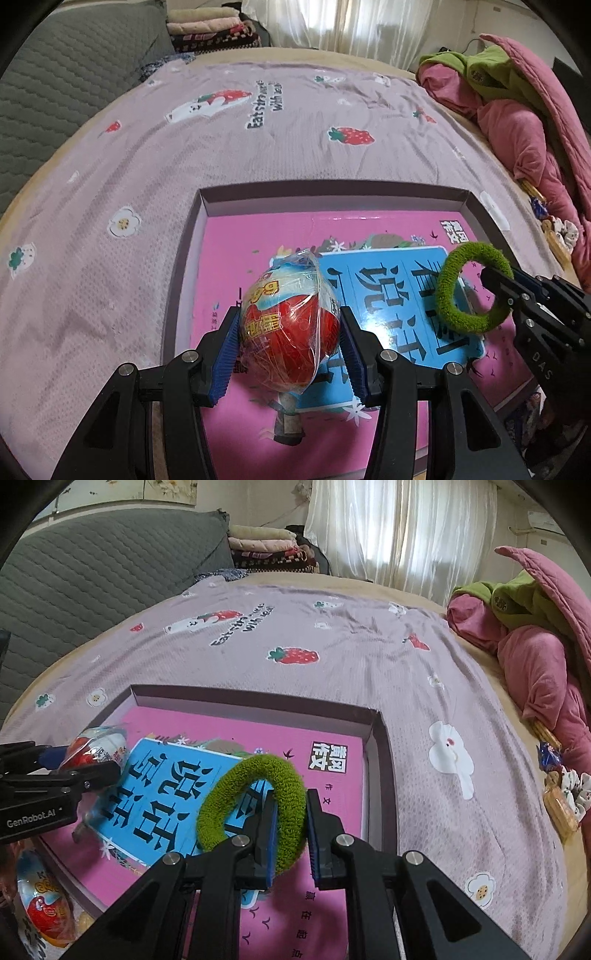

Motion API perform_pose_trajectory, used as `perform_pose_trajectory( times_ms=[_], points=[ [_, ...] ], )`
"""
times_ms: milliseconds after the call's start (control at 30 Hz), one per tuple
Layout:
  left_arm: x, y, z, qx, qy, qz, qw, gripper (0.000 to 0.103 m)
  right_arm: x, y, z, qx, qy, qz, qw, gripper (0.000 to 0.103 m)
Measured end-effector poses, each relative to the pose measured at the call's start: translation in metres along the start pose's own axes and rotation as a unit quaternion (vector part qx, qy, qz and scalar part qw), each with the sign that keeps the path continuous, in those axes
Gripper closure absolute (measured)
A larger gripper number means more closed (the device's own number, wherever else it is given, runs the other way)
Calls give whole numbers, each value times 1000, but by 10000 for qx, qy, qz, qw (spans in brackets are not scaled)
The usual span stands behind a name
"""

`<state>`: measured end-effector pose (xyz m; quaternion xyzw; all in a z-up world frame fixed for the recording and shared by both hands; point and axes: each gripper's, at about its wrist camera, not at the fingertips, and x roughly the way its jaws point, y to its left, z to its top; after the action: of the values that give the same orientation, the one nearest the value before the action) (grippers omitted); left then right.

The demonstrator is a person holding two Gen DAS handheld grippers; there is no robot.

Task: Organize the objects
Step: 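Lower both tools over the book, opening right tool to drop the green ring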

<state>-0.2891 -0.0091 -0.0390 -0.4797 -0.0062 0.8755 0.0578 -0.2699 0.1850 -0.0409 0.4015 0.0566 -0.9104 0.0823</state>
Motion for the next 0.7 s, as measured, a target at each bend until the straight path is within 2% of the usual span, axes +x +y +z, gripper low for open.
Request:
perform_pose_trajectory(
  times_ms=[700],
  points=[
    [3,-3,-2,132,1,-64,9999,50,6,1,-4,16,212,23,9998,88]
  ],
)
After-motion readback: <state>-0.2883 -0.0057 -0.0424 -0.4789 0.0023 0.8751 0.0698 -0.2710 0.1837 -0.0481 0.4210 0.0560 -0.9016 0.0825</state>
